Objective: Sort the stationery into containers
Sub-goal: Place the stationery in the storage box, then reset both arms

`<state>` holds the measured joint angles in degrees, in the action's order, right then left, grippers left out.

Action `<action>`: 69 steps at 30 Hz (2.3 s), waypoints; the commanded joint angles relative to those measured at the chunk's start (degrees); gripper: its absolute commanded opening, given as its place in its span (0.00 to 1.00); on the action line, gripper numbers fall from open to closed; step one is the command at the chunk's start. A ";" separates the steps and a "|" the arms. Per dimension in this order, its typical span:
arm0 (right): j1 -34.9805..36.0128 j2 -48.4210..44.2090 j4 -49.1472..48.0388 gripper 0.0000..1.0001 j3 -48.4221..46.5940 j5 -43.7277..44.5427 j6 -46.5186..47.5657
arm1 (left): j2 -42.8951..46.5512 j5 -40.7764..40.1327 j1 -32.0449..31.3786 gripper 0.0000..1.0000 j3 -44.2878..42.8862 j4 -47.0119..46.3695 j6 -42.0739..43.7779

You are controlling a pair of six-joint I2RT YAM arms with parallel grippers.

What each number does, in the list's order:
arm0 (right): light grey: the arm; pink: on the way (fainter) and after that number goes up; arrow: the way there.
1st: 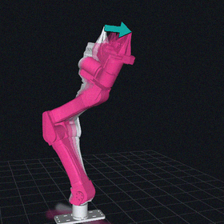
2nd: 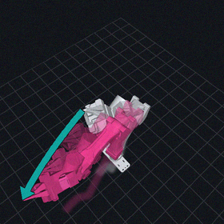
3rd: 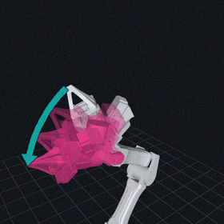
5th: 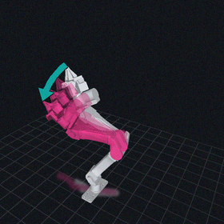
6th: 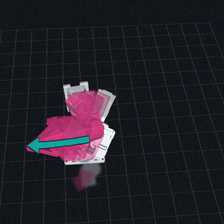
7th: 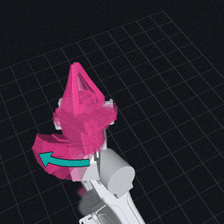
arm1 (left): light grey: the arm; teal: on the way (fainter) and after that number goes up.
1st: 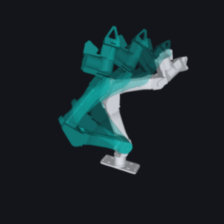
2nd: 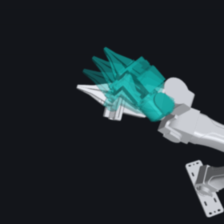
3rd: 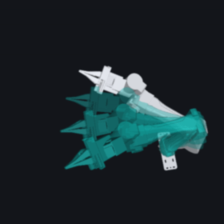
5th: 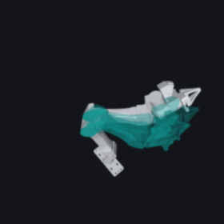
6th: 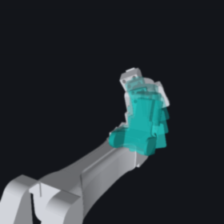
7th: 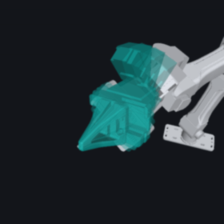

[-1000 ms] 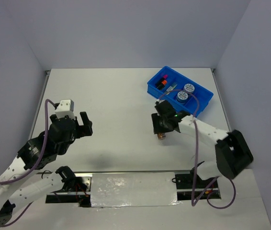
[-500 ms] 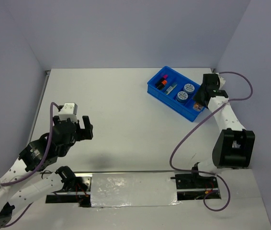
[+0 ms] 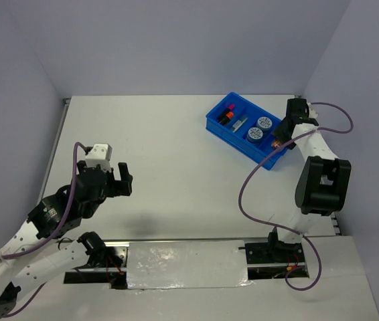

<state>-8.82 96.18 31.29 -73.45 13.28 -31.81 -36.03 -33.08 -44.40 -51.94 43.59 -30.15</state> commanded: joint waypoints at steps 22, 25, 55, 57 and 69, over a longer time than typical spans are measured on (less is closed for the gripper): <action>5.99 -19.86 -2.19 1.00 1.01 -3.09 10.35 | -4.05 -9.54 5.72 0.99 -2.81 3.33 -4.56; 11.53 -30.76 -2.11 1.00 6.29 -2.82 15.37 | -2.91 -7.10 12.22 0.99 -2.38 1.06 -3.43; 24.90 -77.20 23.73 1.00 11.75 3.16 21.35 | 5.00 6.45 27.18 0.99 -13.45 6.42 7.65; 24.82 -77.20 23.56 1.00 11.84 2.72 21.35 | 5.62 6.45 27.18 0.99 -13.45 6.07 8.00; 24.90 -76.32 23.03 1.00 11.93 2.02 21.00 | 6.15 7.15 27.18 0.99 -13.27 6.24 8.09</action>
<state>15.62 19.25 55.27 -61.58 15.66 -11.44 -30.37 -26.70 -17.63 -65.25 51.03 -23.73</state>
